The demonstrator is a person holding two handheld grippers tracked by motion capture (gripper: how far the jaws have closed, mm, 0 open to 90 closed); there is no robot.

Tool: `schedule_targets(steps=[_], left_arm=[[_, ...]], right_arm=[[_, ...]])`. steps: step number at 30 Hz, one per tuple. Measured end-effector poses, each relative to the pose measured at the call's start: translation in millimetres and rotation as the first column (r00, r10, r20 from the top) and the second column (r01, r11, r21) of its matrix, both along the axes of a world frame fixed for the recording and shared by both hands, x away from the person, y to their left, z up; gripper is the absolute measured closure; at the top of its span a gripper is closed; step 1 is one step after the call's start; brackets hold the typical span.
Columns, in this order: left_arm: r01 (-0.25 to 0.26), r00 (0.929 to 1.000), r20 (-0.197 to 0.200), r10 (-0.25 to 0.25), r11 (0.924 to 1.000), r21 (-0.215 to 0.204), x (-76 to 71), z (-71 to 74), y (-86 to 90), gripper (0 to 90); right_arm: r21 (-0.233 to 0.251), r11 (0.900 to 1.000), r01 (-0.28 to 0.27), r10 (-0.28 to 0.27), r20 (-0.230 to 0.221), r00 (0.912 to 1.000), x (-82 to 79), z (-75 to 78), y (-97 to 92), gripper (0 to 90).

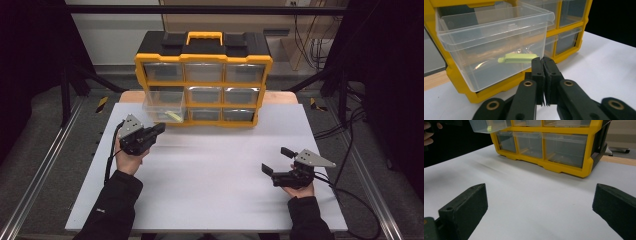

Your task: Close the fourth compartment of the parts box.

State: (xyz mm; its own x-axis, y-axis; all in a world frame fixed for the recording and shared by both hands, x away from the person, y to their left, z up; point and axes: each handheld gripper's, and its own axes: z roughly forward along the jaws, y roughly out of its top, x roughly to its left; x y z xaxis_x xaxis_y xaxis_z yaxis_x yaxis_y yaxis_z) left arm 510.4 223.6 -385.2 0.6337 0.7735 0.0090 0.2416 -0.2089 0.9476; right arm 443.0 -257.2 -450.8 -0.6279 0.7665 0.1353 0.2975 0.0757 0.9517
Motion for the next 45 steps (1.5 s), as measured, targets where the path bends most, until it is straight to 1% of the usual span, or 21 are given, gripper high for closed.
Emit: schedule_targets(steps=[2, 3, 15, 22, 31, 34, 43, 45], left_arm=[[-0.006, 1.0000, -0.003, 0.006, 1.0000, 0.001, 2.6, 0.4, 0.4, 89.3], [-0.011, 0.9999, -0.006, 0.010, 0.9999, -0.006, 4.8, 0.9, 0.6, 89.4], [-0.026, 0.9994, -0.022, 0.026, 0.9995, -0.018, 19.4, 5.7, -1.1, 89.5], [-0.033, 0.9988, -0.035, 0.032, 0.9994, -0.007, 25.6, 5.2, -2.5, 89.6], [-0.057, 0.9973, -0.048, 0.057, 0.9983, -0.012, 33.9, 1.3, 1.0, 89.5], [-0.056, 0.9971, -0.052, 0.055, 0.9982, -0.021, 35.5, 0.8, 2.7, 89.5], [-0.058, 0.9974, -0.042, 0.058, 0.9983, 0.005, 38.3, 4.5, 1.1, 89.5], [-0.059, 0.9974, -0.041, 0.059, 0.9982, 0.005, 39.2, 5.5, 1.0, 89.6]], right_arm=[[0.000, 1.0000, 0.000, 0.000, -0.001, 1.0000, 0.0, -0.1, 0.1, 0.6], [-0.001, 1.0000, -0.001, 0.001, -0.001, 1.0000, 0.1, -0.2, 0.1, 0.6], [-0.002, 1.0000, -0.001, 0.001, -0.002, 1.0000, 0.0, -0.2, 0.2, 0.6], [0.000, 1.0000, -0.002, 0.002, 0.001, 1.0000, -0.1, 0.0, -0.1, 0.6], [-0.005, 1.0000, -0.004, 0.004, 0.001, 1.0000, 0.2, -0.9, 0.3, 0.6], [-0.005, 1.0000, -0.004, 0.004, 0.000, 1.0000, 0.2, -1.0, 0.3, 0.6], [-0.006, 1.0000, -0.004, 0.004, -0.002, 1.0000, 0.3, -1.0, 0.4, 0.6], [-0.006, 1.0000, -0.004, 0.004, -0.001, 1.0000, 0.2, -0.9, 0.3, 0.6]])
